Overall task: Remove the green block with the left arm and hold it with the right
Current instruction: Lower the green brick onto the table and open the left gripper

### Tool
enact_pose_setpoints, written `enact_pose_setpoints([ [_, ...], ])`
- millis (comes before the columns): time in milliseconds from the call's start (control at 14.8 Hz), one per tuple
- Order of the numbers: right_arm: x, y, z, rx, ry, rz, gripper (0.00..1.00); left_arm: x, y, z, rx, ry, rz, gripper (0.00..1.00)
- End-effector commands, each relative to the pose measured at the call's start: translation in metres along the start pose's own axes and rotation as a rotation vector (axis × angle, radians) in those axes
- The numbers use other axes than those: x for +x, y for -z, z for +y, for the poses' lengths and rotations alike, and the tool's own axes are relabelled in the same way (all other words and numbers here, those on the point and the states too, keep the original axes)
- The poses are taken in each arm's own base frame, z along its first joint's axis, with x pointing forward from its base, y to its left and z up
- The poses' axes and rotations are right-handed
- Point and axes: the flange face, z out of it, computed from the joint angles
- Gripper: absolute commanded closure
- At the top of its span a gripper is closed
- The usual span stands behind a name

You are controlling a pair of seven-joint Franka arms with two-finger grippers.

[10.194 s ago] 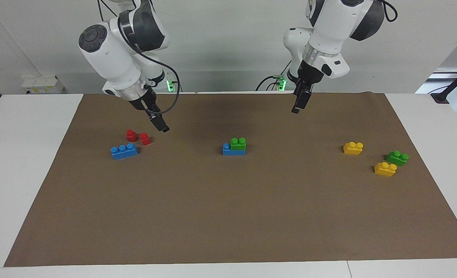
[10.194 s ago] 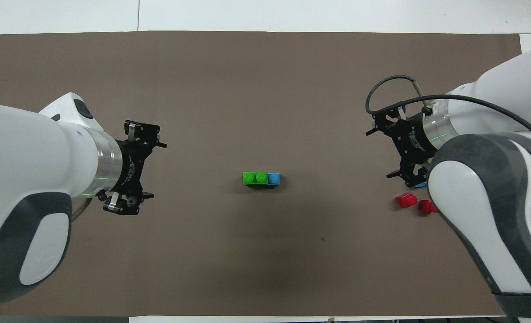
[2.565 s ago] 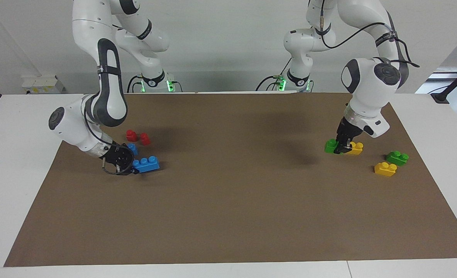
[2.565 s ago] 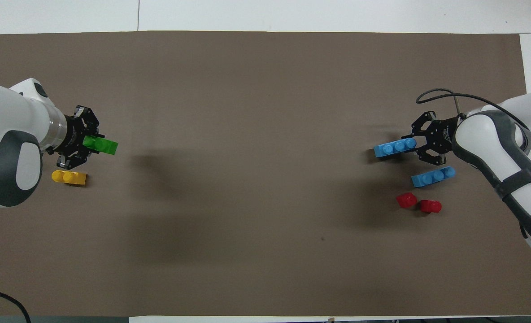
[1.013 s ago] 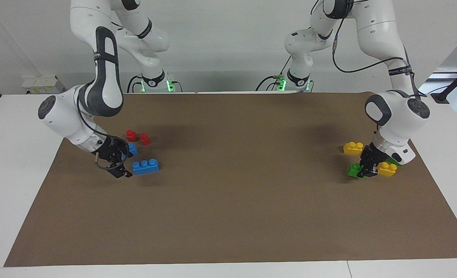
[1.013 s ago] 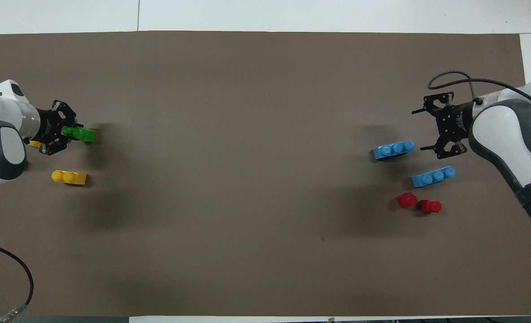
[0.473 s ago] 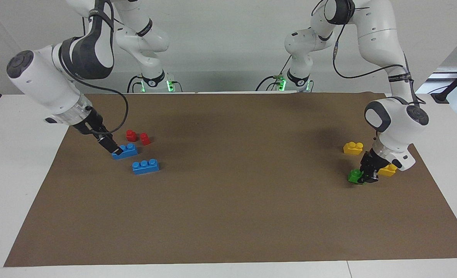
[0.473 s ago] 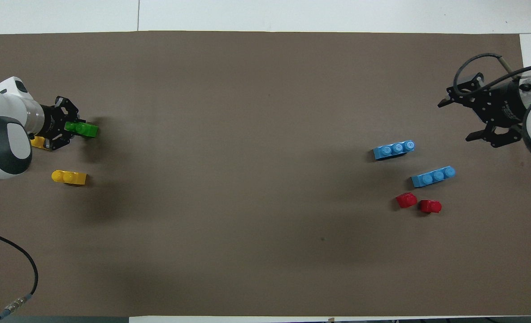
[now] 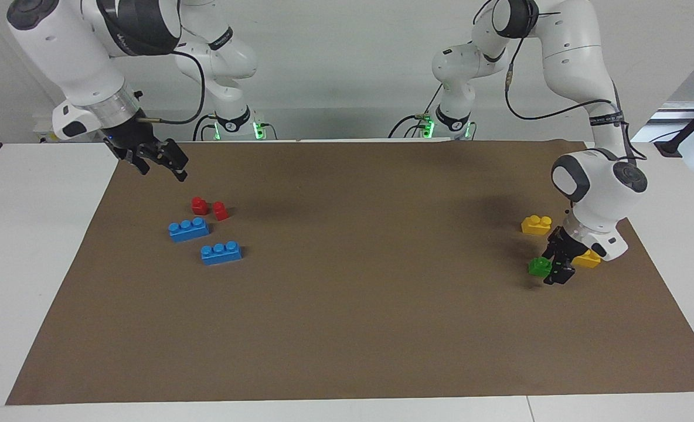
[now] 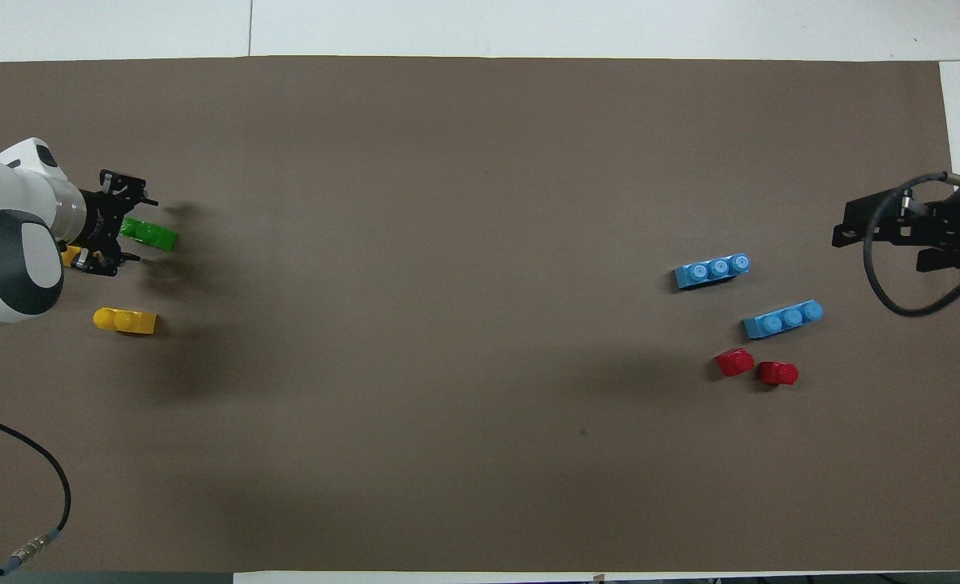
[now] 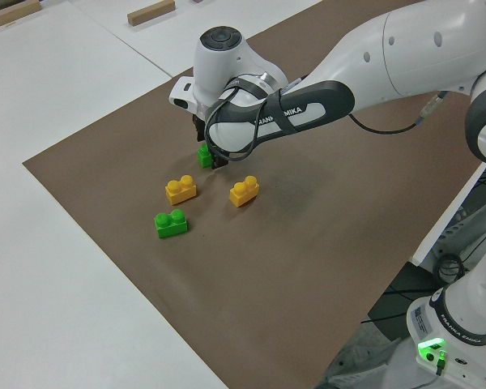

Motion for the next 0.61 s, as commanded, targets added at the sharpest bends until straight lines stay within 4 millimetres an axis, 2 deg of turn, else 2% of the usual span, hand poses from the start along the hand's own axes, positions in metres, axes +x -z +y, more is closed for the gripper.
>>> enact_pose_setpoints([
  [0, -0.01, 0.003, -0.007, -0.063, 0.186, 0.004, 0.0, -0.001, 0.025, 0.004, 0.005, -0.02, 0.013, 0.0],
  [135, -0.017, -0.001, -0.008, -0.066, 0.182, -0.006, 0.0, -0.002, 0.051, 0.004, 0.015, -0.024, 0.009, 0.0],
  [270, -0.013, 0.004, -0.022, -0.089, 0.215, 0.02, 0.0, -0.011, 0.076, 0.011, 0.053, -0.094, 0.022, 0.0],
  [540, -0.013, 0.002, -0.021, -0.115, 0.218, 0.01, 0.0, -0.052, 0.115, 0.038, 0.191, -0.323, 0.077, 0.0],
])
